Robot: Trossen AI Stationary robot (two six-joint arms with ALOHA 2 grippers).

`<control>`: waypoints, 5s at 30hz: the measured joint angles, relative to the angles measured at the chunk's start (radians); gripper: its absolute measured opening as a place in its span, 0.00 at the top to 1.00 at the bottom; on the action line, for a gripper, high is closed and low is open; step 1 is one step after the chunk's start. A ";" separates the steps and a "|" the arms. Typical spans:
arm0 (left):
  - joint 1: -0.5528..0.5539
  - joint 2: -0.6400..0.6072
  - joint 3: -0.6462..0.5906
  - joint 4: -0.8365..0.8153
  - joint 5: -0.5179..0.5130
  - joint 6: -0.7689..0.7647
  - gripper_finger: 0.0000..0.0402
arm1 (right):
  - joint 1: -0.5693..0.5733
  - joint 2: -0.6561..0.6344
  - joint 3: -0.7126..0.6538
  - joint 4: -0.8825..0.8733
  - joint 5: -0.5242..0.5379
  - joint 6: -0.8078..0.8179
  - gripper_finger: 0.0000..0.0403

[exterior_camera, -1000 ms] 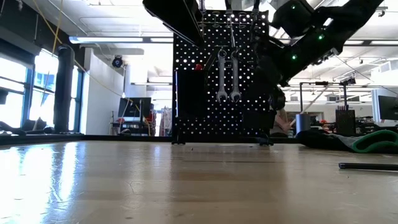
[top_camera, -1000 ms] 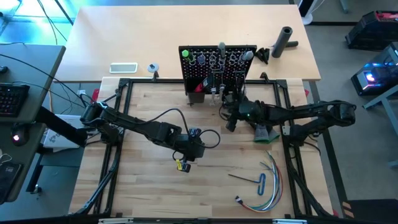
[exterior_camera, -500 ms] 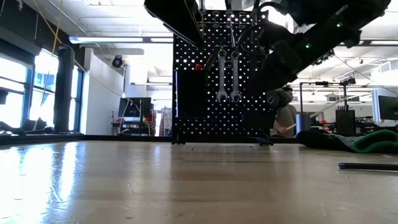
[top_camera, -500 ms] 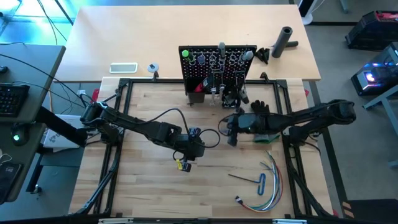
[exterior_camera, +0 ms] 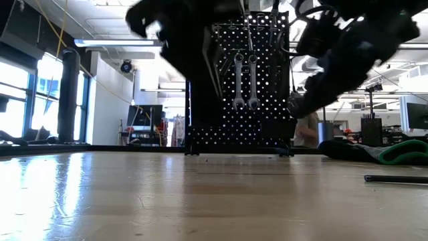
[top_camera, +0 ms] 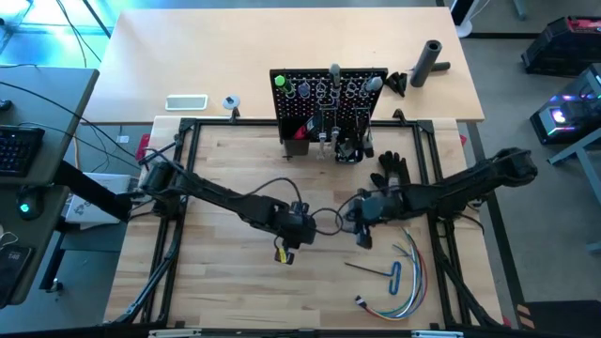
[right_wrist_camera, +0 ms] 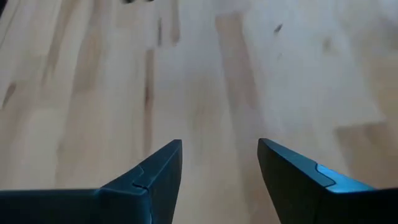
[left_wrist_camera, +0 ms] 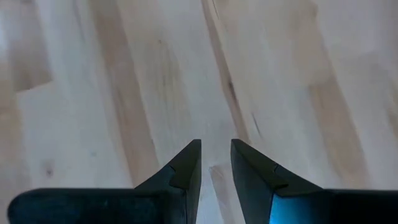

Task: Hang tools onto peg board
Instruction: Put the blue pick tool on the left black bin on the peg board

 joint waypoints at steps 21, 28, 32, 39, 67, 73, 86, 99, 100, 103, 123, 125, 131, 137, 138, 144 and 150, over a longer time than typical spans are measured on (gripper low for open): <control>0.000 0.098 0.000 0.288 0.037 0.044 0.81 | 0.225 0.000 0.000 -0.205 -0.007 0.282 0.49; -0.001 0.098 0.000 0.311 0.101 0.044 0.81 | 0.279 0.000 0.000 -0.206 -0.106 0.374 0.49; -0.002 0.098 0.000 0.342 0.115 0.050 0.81 | 0.309 0.000 0.000 -0.205 -0.154 0.442 0.49; -0.001 0.098 0.000 0.365 0.115 0.069 0.81 | 0.394 0.000 0.000 -0.199 -0.185 0.549 0.49; 0.028 0.148 -0.001 0.548 0.166 0.078 0.81 | 0.644 0.121 0.000 -0.190 0.005 0.808 0.77; 0.029 0.148 -0.001 0.549 0.167 0.095 0.81 | 0.644 0.179 0.005 -0.178 0.007 0.812 0.77; 0.068 0.148 -0.001 0.361 0.054 0.182 0.81 | 0.602 0.208 0.002 -0.183 0.044 0.717 0.91; 0.087 0.148 -0.001 0.339 0.060 0.165 0.81 | 0.592 0.209 0.159 -0.419 0.081 0.609 0.99; 0.088 0.148 -0.001 0.341 0.060 0.165 0.81 | 0.597 0.209 0.163 -0.439 0.078 0.611 0.99; 0.088 0.148 -0.001 0.340 0.061 0.165 0.81 | 0.609 0.209 0.164 -0.477 0.061 0.640 0.99; 0.091 0.148 -0.001 0.286 -0.022 0.146 0.81 | 0.618 0.206 0.092 -0.366 0.057 0.703 0.99; 0.104 0.148 -0.001 0.264 -0.070 0.139 0.81 | 0.605 0.206 0.092 -0.363 0.059 0.685 0.99; 0.141 0.142 -0.004 0.234 -0.008 0.096 0.81 | 0.520 0.209 0.091 -0.347 0.100 0.558 0.99; 0.147 0.064 -0.158 0.428 0.070 0.068 0.81 | 0.407 0.210 0.089 -0.331 0.133 0.414 0.99; 0.150 0.044 -0.197 0.466 0.062 0.063 0.81 | 0.388 0.210 0.089 -0.324 0.136 0.390 0.99; 0.179 -0.124 -0.469 0.749 0.052 0.026 0.81 | 0.278 0.213 0.087 -0.278 0.137 0.258 0.99; 0.161 -0.207 -0.658 0.978 0.093 -0.013 0.81 | 0.168 0.231 0.087 -0.184 0.119 0.116 0.99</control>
